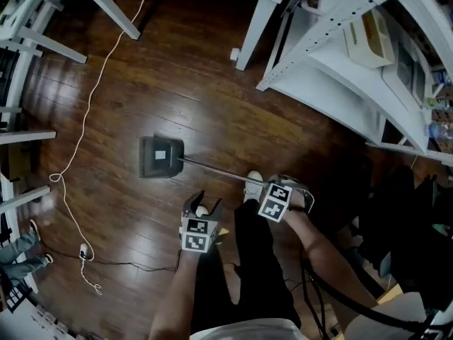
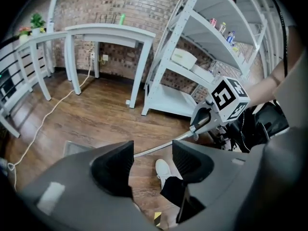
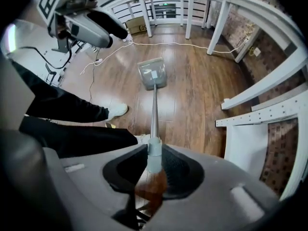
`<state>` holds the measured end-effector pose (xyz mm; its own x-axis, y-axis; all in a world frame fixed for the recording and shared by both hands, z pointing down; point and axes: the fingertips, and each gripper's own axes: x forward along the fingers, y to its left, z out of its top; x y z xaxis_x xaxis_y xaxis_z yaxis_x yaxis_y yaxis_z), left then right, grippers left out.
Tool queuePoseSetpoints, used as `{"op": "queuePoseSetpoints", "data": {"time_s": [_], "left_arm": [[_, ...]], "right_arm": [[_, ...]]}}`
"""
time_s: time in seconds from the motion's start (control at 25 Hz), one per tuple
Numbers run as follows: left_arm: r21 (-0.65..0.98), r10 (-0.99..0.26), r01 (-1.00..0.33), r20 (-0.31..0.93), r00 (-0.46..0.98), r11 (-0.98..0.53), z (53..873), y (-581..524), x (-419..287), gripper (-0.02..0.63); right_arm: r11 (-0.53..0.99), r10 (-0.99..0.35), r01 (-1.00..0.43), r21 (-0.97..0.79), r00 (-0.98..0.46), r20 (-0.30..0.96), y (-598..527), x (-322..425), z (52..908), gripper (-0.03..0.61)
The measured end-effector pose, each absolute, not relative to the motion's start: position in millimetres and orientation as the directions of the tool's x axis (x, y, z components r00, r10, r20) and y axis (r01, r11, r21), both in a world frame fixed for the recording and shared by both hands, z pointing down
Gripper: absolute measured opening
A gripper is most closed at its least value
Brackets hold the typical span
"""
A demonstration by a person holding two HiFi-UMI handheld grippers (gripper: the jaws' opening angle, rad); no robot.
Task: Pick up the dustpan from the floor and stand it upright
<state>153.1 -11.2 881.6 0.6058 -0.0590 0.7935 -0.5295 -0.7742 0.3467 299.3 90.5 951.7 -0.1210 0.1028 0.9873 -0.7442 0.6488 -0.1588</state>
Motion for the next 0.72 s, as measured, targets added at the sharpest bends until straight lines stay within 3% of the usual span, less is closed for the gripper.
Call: {"op": "queuePoseSetpoints", "data": {"time_s": [0.24, 0.72], "left_arm": [[0.367, -0.265, -0.705, 0.742, 0.616, -0.607, 810.9, -59.0, 83.5, 0.268], [0.315, -0.637, -0.855, 0.572, 0.517, -0.411, 683.2, -105.2, -102.6, 0.268]], "right_arm": [[0.656, 0.05, -0.748, -0.099, -0.087, 0.995, 16.1, 244.4, 859.4, 0.075], [0.751, -0.151, -0.66, 0.027, -0.133, 0.98, -160.9, 22.7, 766.3, 0.08]]}}
